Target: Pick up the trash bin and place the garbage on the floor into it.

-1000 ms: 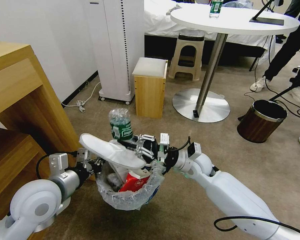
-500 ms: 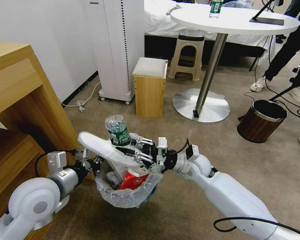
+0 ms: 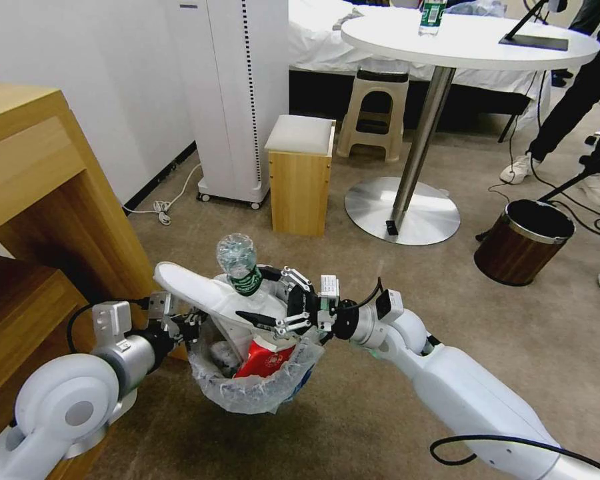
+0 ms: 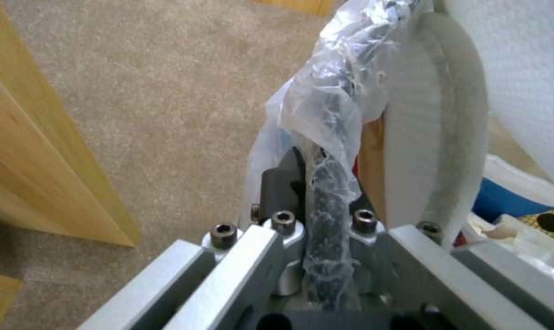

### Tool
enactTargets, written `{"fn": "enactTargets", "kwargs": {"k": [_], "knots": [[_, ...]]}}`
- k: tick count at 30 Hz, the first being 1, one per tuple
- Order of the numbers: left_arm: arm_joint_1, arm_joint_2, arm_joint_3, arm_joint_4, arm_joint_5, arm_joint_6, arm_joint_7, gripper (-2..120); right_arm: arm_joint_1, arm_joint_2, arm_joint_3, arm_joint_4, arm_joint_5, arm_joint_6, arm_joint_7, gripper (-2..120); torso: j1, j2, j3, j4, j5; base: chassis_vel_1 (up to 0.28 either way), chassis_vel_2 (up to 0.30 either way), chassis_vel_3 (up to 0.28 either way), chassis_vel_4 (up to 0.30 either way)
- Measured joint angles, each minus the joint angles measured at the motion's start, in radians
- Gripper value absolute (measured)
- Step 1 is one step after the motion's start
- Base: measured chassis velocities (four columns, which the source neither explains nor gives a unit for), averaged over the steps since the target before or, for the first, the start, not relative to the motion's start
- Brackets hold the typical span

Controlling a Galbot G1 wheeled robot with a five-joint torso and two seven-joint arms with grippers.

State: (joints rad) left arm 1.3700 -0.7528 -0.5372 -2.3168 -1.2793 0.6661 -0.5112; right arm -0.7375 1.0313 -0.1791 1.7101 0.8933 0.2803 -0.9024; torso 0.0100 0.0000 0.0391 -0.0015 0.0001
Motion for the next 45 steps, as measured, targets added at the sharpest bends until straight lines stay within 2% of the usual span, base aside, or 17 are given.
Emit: {"fn": "enactTargets", "kwargs": {"k": [6, 19, 26, 31, 38, 42, 45], "knots": [[0.003, 0.0, -0.004, -0.003, 0.003, 0.0, 0.0, 0, -0.017, -0.034, 0.019, 0.025, 0.002, -0.012, -0.042, 100, 0.0, 0.0, 0.0, 0.0, 0.0, 0.0, 0.0, 0.0, 0.0], [0.013, -0.004, -0.012, -0.013, 0.007, 0.0, 0.0, 0, -0.041, -0.113, 0.063, 0.059, 0.006, -0.055, -0.03, 100, 0.0, 0.0, 0.0, 0.0, 0.0, 0.0, 0.0, 0.0, 0.0], [0.027, -0.003, -0.023, -0.03, 0.007, 0.0, -0.002, 0, -0.045, -0.137, 0.098, 0.046, -0.105, -0.087, -0.039, 100, 0.0, 0.0, 0.0, 0.0, 0.0, 0.0, 0.0, 0.0, 0.0], [0.036, -0.002, -0.03, -0.038, 0.007, 0.0, -0.003, 0, -0.052, -0.147, 0.119, 0.046, -0.134, -0.097, -0.042, 100, 0.0, 0.0, 0.0, 0.0, 0.0, 0.0, 0.0, 0.0, 0.0], [0.039, -0.003, -0.032, -0.042, 0.01, 0.0, -0.004, 0, -0.066, -0.162, 0.151, 0.077, -0.071, -0.09, -0.038, 100, 0.0, 0.0, 0.0, 0.0001, 0.0, 0.0, 0.0, 0.0, 0.0], [0.038, -0.003, -0.032, -0.04, 0.014, 0.0, -0.004, 0, -0.105, -0.187, 0.186, 0.108, -0.037, -0.083, 0.044, 100, 0.0, 0.0, 0.0, 0.0002, -0.0001, 0.0, 0.0, 0.0, 0.0], [0.038, 0.004, -0.034, -0.037, 0.008, 0.001, -0.037, 0, -0.178, -0.222, 0.244, 0.144, 0.004, -0.076, 0.19, 100, 0.0, 0.0, 0.0, -0.0003, 0.0, 0.0, 0.0, 0.0, 0.0]]}}
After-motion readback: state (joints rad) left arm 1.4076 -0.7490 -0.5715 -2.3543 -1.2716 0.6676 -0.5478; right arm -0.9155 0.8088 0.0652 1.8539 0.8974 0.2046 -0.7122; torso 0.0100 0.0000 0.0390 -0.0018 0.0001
